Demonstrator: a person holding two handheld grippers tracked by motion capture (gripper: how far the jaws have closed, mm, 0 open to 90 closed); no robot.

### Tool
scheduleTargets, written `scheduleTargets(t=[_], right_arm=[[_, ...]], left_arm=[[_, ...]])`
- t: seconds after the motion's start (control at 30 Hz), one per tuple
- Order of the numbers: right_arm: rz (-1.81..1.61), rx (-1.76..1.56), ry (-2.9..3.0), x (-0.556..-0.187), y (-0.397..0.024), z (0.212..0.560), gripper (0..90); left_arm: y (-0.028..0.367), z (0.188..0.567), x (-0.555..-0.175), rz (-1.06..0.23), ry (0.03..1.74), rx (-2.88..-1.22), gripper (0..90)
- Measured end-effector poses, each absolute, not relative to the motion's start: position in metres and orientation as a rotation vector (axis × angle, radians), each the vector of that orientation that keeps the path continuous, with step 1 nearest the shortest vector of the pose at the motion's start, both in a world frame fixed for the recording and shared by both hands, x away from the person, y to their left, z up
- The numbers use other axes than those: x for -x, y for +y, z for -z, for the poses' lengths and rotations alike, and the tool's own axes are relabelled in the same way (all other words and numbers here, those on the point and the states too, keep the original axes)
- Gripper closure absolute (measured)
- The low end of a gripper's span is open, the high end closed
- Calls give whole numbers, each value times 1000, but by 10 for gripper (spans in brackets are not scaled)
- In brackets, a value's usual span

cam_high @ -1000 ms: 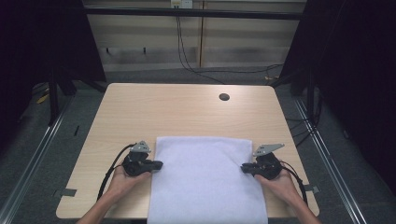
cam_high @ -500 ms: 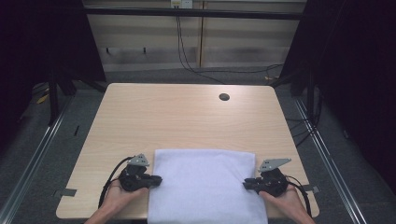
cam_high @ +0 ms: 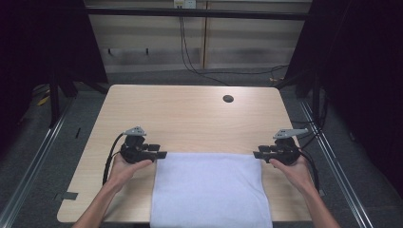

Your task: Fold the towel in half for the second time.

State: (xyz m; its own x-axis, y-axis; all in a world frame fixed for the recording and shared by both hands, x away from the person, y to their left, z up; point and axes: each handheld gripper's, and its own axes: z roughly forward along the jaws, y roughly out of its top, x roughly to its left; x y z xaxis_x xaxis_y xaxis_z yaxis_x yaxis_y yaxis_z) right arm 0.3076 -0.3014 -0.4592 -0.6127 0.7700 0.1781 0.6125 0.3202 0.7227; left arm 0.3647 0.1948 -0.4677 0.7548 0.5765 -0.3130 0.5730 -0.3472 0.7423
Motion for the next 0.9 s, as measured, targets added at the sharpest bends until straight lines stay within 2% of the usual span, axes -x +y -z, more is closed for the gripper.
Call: scheduleTargets(t=[0.23, 0.33, 0.53, 0.67, 0.83, 0.9], right_arm=[[-1179, -1307, 2378, -317, -301, 479, 578], [-1117, -1302, 2422, -317, -295, 487, 574], [-1040, -1306, 2451, -312, -295, 497, 581], [-1031, -1302, 2451, -310, -299, 497, 592], [-1021, -1274, 2461, -309, -297, 497, 724], [-1047, -1291, 2458, -310, -297, 498, 768]], left_arm=[[204, 487, -380, -54, 978, -2072, 375], [205, 487, -379, -57, 977, -2080, 347], [208, 489, -372, -34, 935, -2099, 324], [210, 488, -372, -33, 924, -2077, 352], [206, 495, -374, -3, 888, -2109, 367], [201, 497, -374, 30, 845, -2129, 401]])
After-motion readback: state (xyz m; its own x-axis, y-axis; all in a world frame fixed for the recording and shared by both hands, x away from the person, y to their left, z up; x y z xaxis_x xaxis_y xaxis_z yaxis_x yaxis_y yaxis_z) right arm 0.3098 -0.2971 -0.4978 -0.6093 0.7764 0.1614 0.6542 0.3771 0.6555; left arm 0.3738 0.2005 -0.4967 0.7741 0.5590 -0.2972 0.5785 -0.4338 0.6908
